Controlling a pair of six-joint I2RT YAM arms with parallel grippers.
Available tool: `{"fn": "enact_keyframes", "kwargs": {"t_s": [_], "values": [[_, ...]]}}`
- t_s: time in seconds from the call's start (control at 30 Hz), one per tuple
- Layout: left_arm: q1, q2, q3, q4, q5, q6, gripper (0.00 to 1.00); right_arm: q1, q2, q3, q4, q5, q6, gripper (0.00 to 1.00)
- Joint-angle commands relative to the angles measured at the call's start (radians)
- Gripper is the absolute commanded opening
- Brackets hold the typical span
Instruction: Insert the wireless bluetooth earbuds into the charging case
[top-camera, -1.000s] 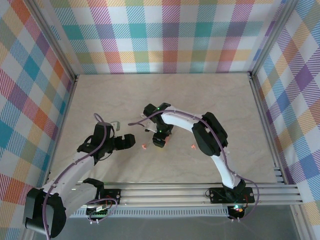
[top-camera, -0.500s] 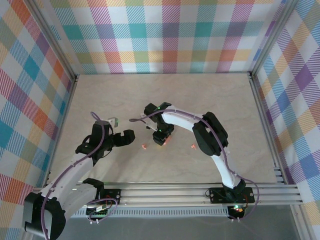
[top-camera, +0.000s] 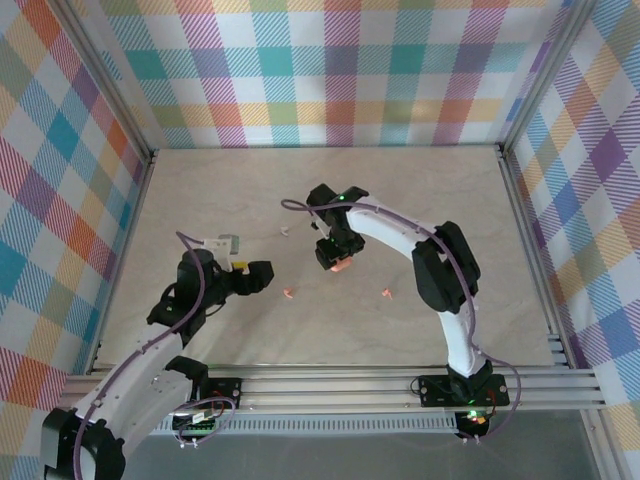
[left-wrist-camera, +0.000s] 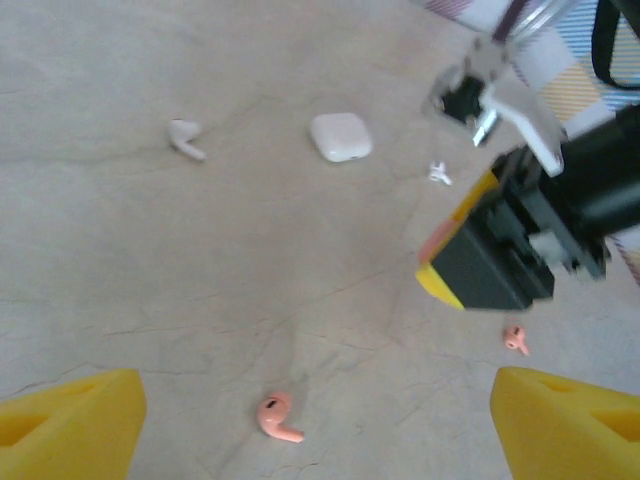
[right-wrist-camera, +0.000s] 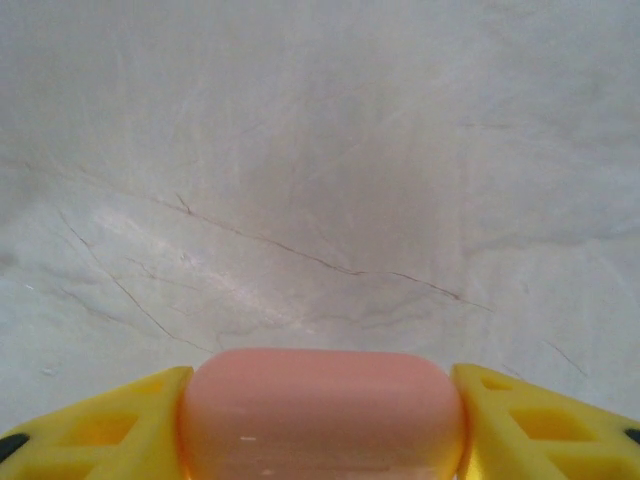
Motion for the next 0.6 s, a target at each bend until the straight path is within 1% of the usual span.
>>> {"fn": "enact_keyframes", "kwargs": {"t_s": [0.0, 0.07, 0.13, 0.23, 0.33, 0.43, 0.57], "values": [[-0.077, -0.045, -0.046, 0.222, -0.024, 0.005, 0.88, -0.015, -0.111, 0.043, 0.027, -0.038, 0.144, 0.44], [-0.153, -0.050, -0.059, 0.321, -0.067, 0.055, 0.88, -0.016, -0.157, 0.066, 0.039, -0.049, 0.177, 0.44], [-0.217, -0.033, -0.049, 0.378, -0.104, 0.118, 0.88, -0.015, -0.204, 0.078, 0.059, -0.065, 0.208, 0.43], [-0.291, 0.028, -0.031, 0.492, -0.126, 0.178, 0.88, -0.015, -0.284, 0.060, 0.125, -0.099, 0.258, 0.42], [-0.330, 0.124, -0.014, 0.641, -0.117, 0.183, 0.88, -0.014, -0.355, 0.019, 0.209, -0.155, 0.305, 0.40], [-0.354, 0.244, 0.031, 0.754, -0.088, 0.173, 0.87, -0.015, -0.397, 0.005, 0.262, -0.190, 0.348, 0.38], [-0.375, 0.360, 0.114, 0.837, -0.082, 0.160, 0.85, -0.015, -0.421, 0.005, 0.296, -0.227, 0.382, 0.38]]}}
